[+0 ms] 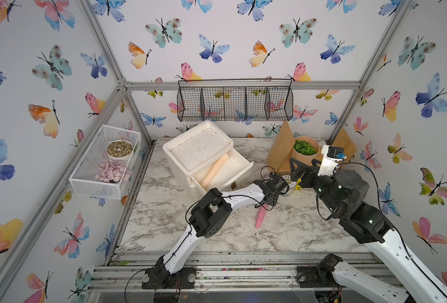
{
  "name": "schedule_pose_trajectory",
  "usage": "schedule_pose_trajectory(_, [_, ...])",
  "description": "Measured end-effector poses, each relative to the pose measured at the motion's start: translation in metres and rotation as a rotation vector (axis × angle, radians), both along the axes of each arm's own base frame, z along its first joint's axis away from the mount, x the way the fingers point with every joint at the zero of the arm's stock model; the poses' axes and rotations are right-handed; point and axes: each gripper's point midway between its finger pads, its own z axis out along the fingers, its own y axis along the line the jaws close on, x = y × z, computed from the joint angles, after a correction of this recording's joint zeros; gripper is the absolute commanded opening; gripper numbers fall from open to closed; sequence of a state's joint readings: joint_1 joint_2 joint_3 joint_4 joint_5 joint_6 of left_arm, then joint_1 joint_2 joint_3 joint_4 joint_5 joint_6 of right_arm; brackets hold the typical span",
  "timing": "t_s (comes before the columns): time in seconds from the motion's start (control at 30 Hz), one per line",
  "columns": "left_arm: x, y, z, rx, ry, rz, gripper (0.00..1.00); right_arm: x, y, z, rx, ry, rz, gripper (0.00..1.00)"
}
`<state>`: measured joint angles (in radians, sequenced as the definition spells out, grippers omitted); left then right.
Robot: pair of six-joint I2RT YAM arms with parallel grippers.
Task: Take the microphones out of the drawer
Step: Place the microphone at the center of the board.
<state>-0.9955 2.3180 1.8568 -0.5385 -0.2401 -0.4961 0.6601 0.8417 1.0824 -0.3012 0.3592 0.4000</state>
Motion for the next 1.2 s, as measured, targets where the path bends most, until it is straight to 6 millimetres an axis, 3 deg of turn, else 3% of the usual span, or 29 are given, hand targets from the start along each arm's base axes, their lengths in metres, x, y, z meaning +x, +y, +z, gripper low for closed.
schedule_pose_trajectory(0.2, [0.0, 0.0, -0.001, 0.002, 0.005, 0.0, 0.62, 0.002, 0.002, -0.002, -0.005, 0.006, 0.001, 0.98])
schedule_pose_trajectory(0.6, [-0.001, -0.007, 0.028, -0.038, 0.001, -0.03, 0.65, 0.012, 0.014, -0.014, -0.032, 0.039, 0.025, 0.98])
schedule_pose_trajectory(0.73, [-0.005, -0.005, 0.065, -0.081, -0.029, -0.048, 0.64, 0.012, 0.014, -0.011, -0.043, 0.029, 0.026, 0.98])
schedule_pose_trajectory(0.93, [-0.011, 0.006, 0.136, -0.184, -0.093, -0.066, 0.65, 0.012, 0.014, 0.003, -0.03, -0.004, 0.027, 0.98])
schedule_pose_trajectory(1.2, [-0.019, 0.032, 0.213, -0.283, -0.19, -0.082, 0.66, 0.014, 0.017, 0.005, -0.02, -0.012, 0.035, 0.98])
